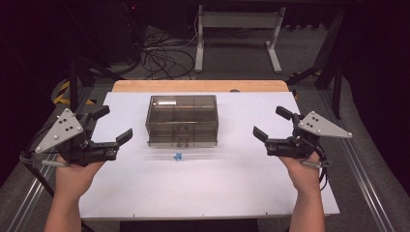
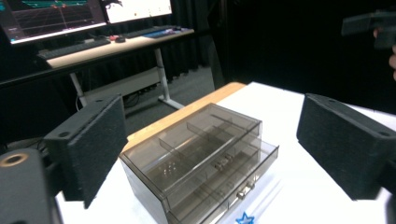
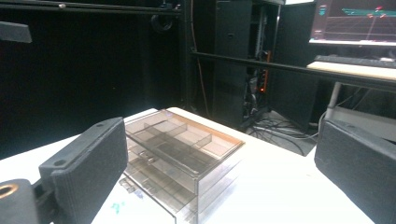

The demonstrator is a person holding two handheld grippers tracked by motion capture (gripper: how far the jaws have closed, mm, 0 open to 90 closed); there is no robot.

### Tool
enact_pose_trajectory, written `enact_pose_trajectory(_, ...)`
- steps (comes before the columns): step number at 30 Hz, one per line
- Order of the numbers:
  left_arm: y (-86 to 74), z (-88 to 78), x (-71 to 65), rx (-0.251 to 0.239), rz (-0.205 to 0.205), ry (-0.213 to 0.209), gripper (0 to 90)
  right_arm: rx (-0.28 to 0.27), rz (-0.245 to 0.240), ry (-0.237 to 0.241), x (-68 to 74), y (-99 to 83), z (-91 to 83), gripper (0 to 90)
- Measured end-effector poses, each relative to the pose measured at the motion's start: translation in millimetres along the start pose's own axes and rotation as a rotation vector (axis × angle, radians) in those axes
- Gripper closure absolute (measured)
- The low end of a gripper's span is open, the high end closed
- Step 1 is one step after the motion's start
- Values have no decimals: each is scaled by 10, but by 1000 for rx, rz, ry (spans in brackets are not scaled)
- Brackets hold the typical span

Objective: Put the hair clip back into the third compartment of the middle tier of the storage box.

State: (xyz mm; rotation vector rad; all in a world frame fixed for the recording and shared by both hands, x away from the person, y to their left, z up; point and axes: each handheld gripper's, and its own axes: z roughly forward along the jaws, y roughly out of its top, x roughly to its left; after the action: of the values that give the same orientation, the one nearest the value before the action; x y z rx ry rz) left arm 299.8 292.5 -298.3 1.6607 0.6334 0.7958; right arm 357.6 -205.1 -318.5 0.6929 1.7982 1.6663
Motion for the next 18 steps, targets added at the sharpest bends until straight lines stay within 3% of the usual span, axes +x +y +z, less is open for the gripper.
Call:
enact_pose_trajectory(6,-14,61,-61,36,49,2,134,3,5,-9,-2,-6,2,42)
enact_pose_trajectory(10,-38,105,-102,31,49,-14,160,1,3,-19,-2,0,-6,57)
enact_pose_trajectory(18,-98,219,-194,71,97,-23,215,-8,8,-19,-16,13,-4,64)
